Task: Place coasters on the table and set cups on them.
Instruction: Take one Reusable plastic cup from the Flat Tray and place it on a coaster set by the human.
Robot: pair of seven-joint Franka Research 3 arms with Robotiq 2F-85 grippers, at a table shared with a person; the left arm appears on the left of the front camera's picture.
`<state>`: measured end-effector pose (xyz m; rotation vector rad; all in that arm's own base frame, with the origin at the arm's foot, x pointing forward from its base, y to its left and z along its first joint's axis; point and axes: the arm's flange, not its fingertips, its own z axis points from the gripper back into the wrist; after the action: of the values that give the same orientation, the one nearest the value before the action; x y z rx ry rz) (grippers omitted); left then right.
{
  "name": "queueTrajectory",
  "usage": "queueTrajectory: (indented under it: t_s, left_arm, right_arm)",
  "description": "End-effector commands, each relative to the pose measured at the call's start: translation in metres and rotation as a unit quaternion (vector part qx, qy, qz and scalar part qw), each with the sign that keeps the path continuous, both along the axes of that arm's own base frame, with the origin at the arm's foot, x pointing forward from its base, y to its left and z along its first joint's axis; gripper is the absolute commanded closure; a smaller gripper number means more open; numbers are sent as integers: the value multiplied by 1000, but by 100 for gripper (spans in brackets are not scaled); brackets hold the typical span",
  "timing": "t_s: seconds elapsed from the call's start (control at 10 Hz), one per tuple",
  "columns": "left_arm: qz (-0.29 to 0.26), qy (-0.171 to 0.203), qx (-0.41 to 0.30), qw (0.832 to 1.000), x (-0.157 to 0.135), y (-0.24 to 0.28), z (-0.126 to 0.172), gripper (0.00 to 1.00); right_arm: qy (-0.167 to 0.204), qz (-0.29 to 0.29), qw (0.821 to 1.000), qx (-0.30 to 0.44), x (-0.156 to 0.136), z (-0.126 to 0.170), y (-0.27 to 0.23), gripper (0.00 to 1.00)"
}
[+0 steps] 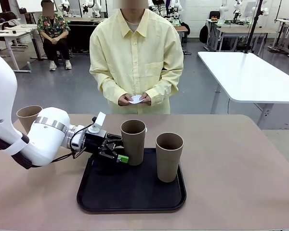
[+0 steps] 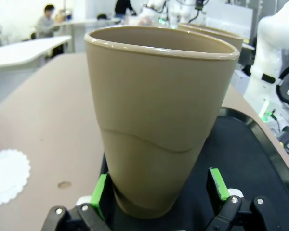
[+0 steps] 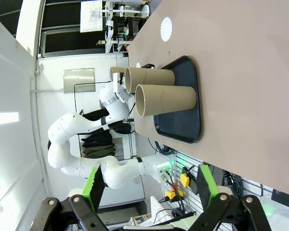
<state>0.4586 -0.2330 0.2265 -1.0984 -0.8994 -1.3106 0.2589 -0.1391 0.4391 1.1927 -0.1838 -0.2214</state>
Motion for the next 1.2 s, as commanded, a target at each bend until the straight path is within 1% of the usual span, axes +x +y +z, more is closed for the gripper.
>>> queueTrajectory:
  t_s: [0.0,0.3,0.4,1.1]
  left_arm:
    - [-20,-15,-1,1000,2,-10,-3,0]
    - [-23,-28,0,999,3,-19,-6,0]
    - [-21,-39,3,999,4,-23,-7,0]
    - [-34,-56,-10,998,9,-34,-9,0]
  right_arm:
    - [-1,1,1000,6,0,0,-1,0]
    - [-1,1,1000,6,0,0,-1,0]
    - [-1,1,1000,6,0,0,-1,0]
    - [-1,1,1000,6,0,0,-1,0]
